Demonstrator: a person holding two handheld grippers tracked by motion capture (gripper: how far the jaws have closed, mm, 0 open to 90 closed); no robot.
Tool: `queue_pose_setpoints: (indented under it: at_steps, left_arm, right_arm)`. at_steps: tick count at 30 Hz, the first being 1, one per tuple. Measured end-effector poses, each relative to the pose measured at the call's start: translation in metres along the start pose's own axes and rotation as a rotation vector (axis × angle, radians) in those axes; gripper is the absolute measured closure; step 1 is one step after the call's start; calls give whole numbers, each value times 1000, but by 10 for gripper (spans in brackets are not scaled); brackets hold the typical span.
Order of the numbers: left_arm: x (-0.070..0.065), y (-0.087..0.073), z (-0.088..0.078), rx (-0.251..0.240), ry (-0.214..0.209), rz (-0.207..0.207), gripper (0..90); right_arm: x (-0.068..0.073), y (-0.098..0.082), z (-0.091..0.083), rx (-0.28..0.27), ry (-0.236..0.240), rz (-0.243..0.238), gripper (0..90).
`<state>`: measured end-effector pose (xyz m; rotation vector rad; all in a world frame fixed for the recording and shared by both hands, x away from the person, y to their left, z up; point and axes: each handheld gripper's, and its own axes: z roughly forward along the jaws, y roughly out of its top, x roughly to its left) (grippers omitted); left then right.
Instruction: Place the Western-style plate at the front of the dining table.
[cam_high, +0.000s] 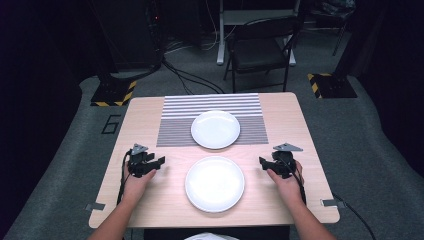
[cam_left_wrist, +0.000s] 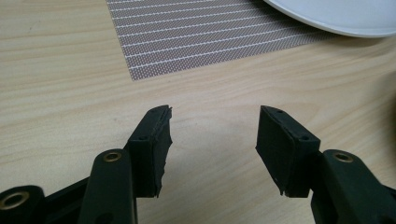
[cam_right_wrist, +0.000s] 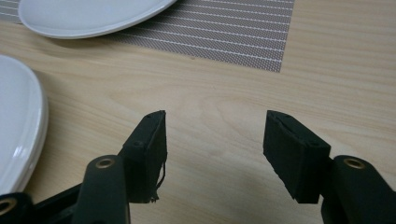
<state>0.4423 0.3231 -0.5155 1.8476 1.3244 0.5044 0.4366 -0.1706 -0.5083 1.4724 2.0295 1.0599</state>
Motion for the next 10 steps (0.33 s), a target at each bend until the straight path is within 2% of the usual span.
queue_pose_setpoints:
  at_steps: [5, 10]
  left_arm:
    - [3, -3, 2, 5, 4, -7, 414]
    - [3, -5, 7, 9, 25, 33, 373]
  right_arm:
    - [-3, -3, 3, 3, -16, 4, 381]
    - [-5, -6, 7, 8, -72, -40, 355]
